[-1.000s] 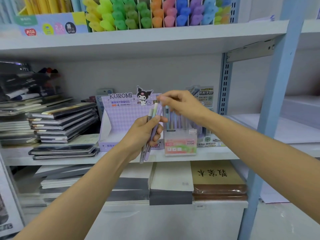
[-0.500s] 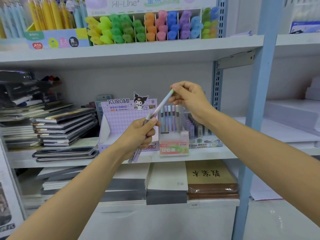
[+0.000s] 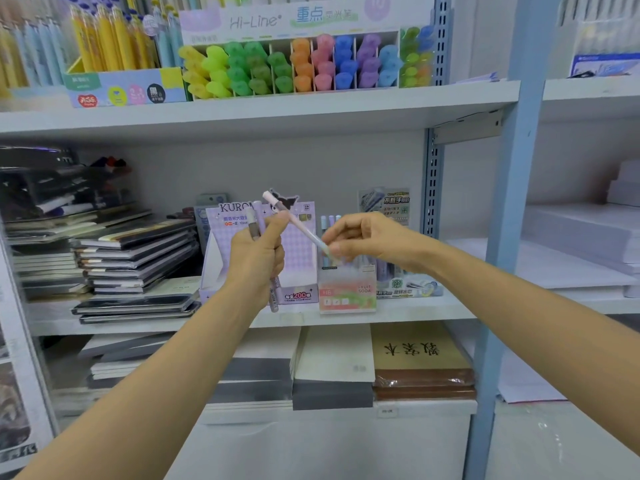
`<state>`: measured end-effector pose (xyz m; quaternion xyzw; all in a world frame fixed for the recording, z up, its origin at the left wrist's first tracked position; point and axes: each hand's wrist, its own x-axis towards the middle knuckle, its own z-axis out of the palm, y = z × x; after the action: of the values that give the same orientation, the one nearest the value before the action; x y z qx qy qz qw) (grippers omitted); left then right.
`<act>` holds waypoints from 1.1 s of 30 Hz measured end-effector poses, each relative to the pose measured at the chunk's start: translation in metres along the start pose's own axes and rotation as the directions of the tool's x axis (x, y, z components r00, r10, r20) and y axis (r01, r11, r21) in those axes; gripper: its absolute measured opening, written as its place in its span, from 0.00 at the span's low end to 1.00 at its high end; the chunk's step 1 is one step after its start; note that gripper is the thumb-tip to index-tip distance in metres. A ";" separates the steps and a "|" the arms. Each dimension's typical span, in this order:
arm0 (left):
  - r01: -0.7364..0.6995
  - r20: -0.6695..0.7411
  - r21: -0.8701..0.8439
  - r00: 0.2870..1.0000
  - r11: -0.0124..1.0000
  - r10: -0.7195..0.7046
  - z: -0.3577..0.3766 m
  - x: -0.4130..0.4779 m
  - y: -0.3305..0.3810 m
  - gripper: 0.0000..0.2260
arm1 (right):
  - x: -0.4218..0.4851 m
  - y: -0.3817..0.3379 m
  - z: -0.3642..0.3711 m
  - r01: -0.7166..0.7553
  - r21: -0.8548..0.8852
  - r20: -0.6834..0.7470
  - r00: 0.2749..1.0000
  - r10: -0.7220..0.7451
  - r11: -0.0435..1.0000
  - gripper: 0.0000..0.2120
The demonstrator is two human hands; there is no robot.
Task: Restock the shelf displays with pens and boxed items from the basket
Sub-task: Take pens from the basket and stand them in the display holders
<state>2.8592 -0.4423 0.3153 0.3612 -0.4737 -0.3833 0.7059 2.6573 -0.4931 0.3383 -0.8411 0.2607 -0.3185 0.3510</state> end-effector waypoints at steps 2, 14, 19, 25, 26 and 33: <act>-0.045 0.044 0.114 0.998 0.992 0.040 0.003 -0.001 0.001 0.08 | 0.002 -0.007 0.002 0.027 0.014 -0.053 0.998 -0.027 1.000 0.13; 0.137 0.196 0.178 0.966 0.974 -0.171 0.015 0.010 -0.004 0.06 | 0.026 -0.021 -0.010 0.241 0.100 -0.548 0.823 -0.149 0.965 0.07; 0.085 0.233 0.159 0.965 0.984 -0.121 0.006 0.011 -0.016 0.11 | 0.027 0.009 -0.015 0.060 -0.054 -0.557 0.827 -0.080 0.997 0.08; 0.024 0.261 0.241 0.961 0.970 -0.089 -0.002 0.014 -0.028 0.11 | 0.039 0.036 -0.002 -0.023 -0.187 -0.523 0.849 -0.080 0.982 0.07; 0.026 0.261 0.245 0.961 0.969 -0.092 -0.004 0.015 -0.031 0.11 | 0.042 0.037 -0.002 -0.027 -0.227 -0.511 0.854 -0.095 0.974 0.06; 0.082 0.274 0.205 0.952 0.975 -0.137 -0.008 0.024 -0.043 0.11 | 0.055 0.037 -0.015 -0.045 -0.336 -0.422 0.900 -0.108 0.941 0.07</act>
<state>2.8647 -0.4812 0.2847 0.3938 -0.5845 -0.4228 0.5697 2.6748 -0.5589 0.3378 -0.8004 0.3693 -0.4541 0.1292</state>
